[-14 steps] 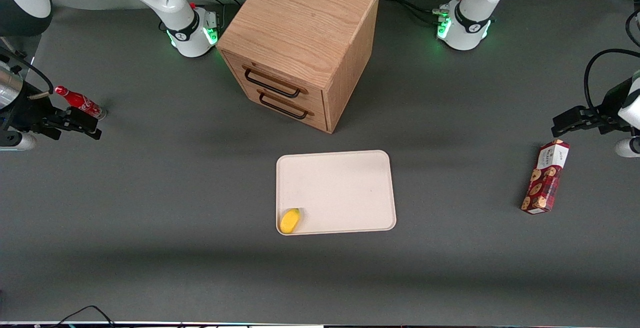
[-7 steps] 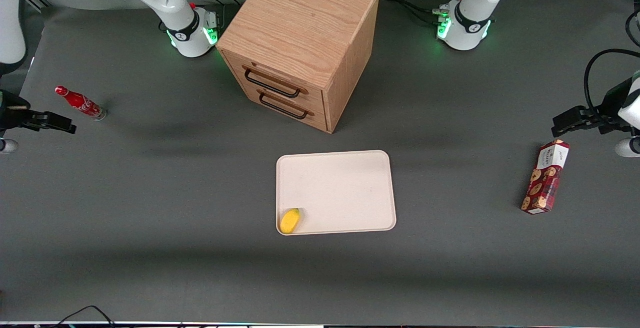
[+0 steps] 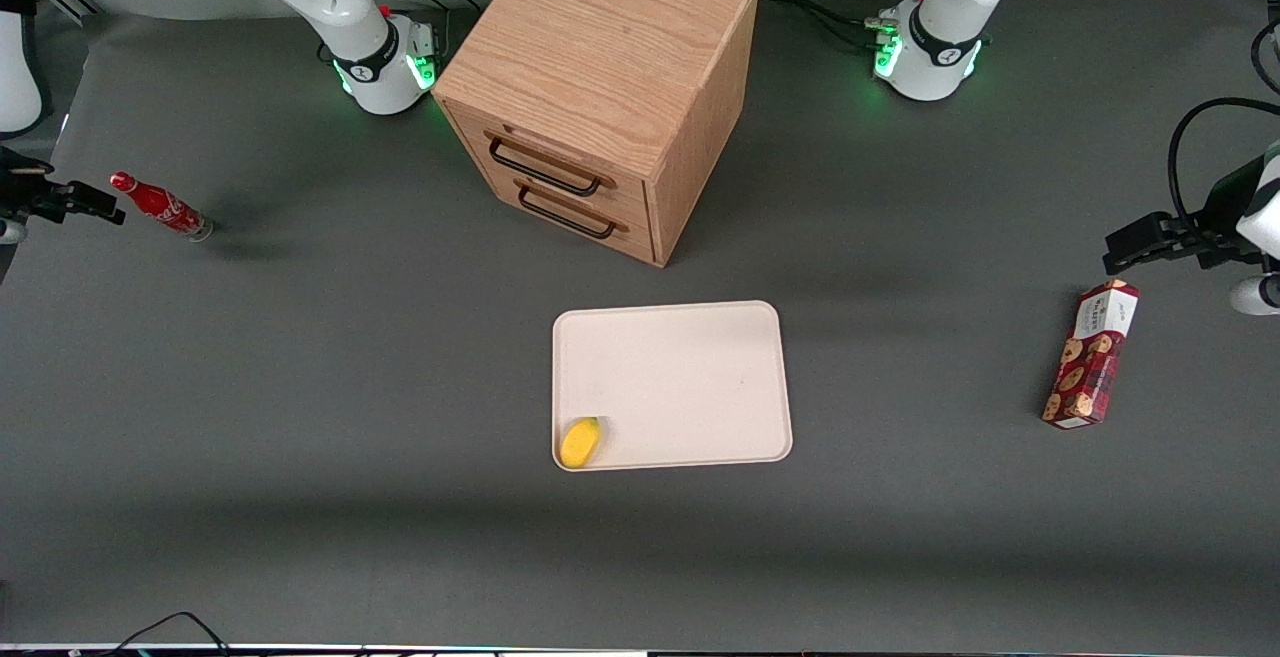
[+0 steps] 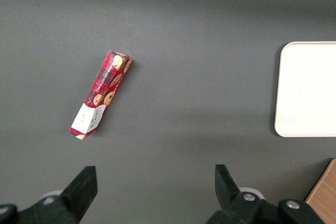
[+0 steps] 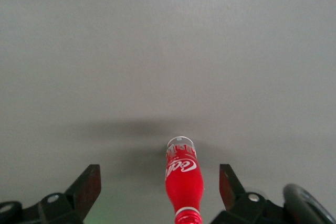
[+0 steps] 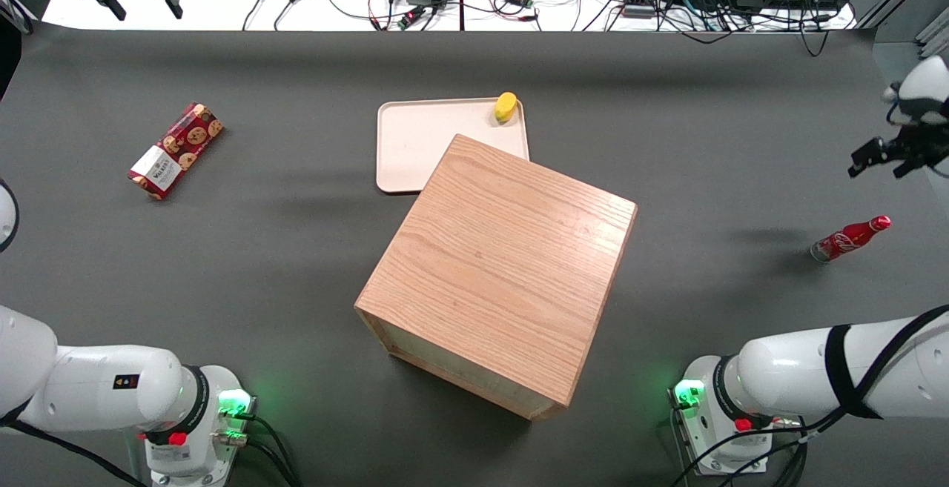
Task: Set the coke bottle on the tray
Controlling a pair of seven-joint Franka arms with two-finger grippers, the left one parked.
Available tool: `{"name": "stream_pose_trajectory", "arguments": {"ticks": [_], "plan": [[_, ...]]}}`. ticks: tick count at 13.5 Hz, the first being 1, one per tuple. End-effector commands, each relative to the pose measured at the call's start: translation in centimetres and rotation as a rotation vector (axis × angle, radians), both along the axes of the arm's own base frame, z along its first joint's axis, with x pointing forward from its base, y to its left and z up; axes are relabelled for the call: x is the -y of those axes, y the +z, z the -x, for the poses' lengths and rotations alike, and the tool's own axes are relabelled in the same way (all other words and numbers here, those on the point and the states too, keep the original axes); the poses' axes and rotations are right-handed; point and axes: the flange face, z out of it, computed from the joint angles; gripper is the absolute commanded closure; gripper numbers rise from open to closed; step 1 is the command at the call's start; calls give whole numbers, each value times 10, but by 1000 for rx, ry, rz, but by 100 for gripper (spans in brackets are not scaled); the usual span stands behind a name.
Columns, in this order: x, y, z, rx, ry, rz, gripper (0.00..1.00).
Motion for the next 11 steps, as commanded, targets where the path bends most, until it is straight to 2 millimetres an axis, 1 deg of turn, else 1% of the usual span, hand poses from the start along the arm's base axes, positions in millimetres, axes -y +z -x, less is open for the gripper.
{"name": "stream_pose_trajectory", "arguments": {"ticks": [1,4,5,7,9,11], "plan": [[-7,-24,29,12,7,-25,0],[25,-37,66,21,27,-38,0],[28,-37,69,19,45,-35,0],[30,-42,74,6,50,-33,0],[25,-51,79,9,50,-34,0],[23,-54,80,14,51,-32,0]]}}
